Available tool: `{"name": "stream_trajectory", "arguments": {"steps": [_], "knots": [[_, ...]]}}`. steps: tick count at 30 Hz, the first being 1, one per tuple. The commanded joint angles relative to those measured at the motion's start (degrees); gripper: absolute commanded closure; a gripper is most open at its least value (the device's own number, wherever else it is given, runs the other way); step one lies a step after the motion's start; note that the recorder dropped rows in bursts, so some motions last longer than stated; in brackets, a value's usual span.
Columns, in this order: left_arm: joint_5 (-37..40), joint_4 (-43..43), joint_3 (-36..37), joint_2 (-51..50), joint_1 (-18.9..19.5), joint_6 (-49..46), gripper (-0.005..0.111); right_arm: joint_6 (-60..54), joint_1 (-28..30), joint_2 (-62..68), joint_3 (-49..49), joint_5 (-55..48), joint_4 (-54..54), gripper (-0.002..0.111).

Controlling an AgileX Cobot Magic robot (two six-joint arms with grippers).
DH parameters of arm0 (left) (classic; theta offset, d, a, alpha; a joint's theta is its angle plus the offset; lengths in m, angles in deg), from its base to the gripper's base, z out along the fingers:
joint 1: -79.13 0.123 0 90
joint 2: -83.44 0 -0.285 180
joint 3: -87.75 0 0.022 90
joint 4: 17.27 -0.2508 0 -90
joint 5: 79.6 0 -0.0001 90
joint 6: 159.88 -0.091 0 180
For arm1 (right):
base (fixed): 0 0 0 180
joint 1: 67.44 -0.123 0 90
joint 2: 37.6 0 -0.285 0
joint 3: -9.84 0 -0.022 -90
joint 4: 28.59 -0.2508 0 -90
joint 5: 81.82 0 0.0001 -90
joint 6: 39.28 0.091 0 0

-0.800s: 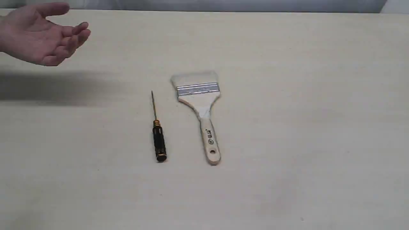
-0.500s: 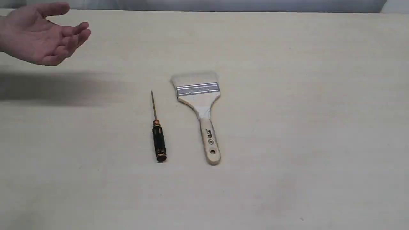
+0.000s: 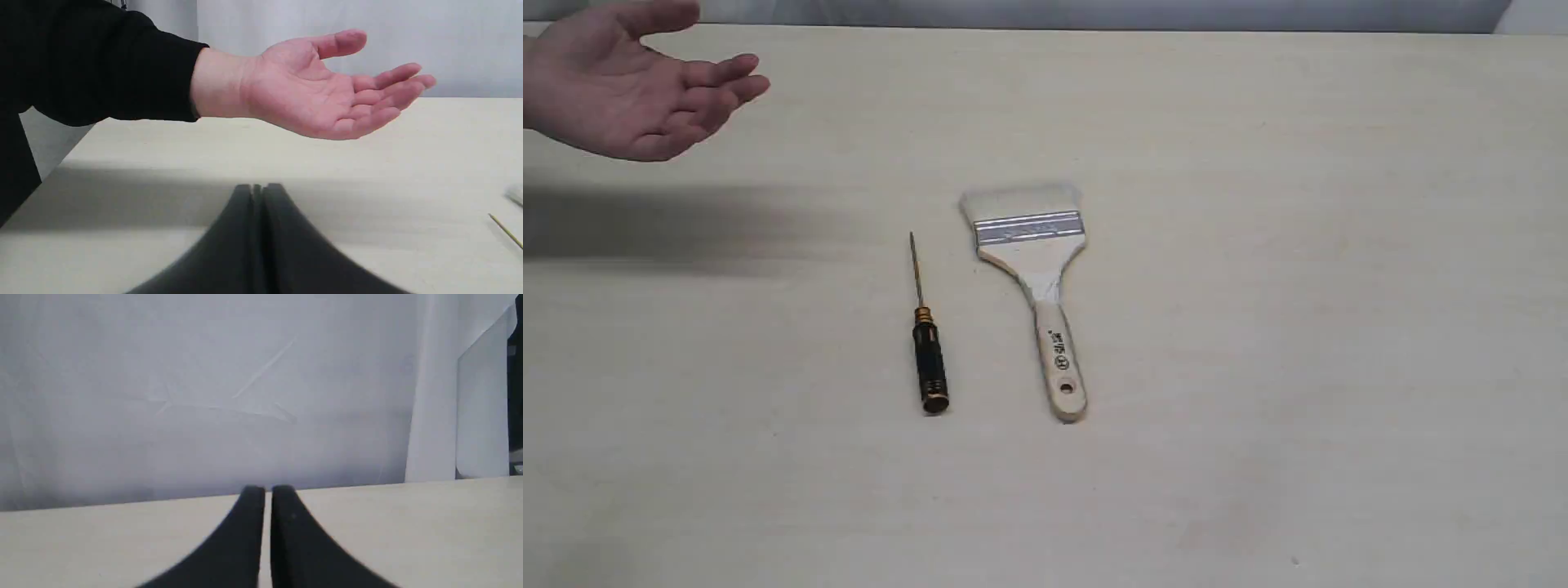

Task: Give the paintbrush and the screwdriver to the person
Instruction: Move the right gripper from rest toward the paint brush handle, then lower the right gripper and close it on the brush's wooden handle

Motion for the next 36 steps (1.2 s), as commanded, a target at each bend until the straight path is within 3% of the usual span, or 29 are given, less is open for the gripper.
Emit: {"name": "stream_trajectory", "arguments": {"steps": [1, 4, 10, 14, 20, 24, 27, 32, 36], "knots": [[-0.58, 0.19, 0.12, 0.14, -0.32, 0.12, 0.107, 0.84, -0.16, -0.37, 0.19, 3.97, -3.18, 0.104], [-0.58, 0.19, 0.12, 0.14, -0.32, 0.12, 0.107, 2.4, -0.16, -0.37, 0.19, 4.35, -9.17, 0.104], [-0.58, 0.19, 0.12, 0.14, -0.32, 0.12, 0.107, 4.58, -2.87, -0.37, -1.85, 1.97, -9.57, 0.104], [-0.58, 0.19, 0.12, 0.14, -0.32, 0.12, 0.107, 4.58, -11.19, 1.58, -7.81, 2.68, -9.17, 0.099], [-0.75, 0.02, 0.12, 0.14, -0.32, 0.12, 0.107, 3.98, -27.45, 19.47, -18.05, 2.89, -3.25, 0.057], [-0.64, 0.13, 0.12, 0.14, -0.32, 0.12, 0.107, -0.23, -38.8, 39.02, -27.97, 2.41, 0.49, 0.054], [-0.64, 0.13, 0.12, 0.14, -0.32, 0.12, 0.107, -1.93, -43.47, 54.45, -39.17, -6.13, 0.64, 0.054], [-0.64, 0.13, 0.12, 0.14, -0.32, 0.12, 0.107, -0.13, -44.21, 77.42, -59.16, -26.72, 2.42, 0.054], [-0.64, 0.13, 0.12, 0.14, -0.32, 0.12, 0.107, 6.51, -44.21, 91.94, -73.23, -42.32, 10.04, 0.054]]}}
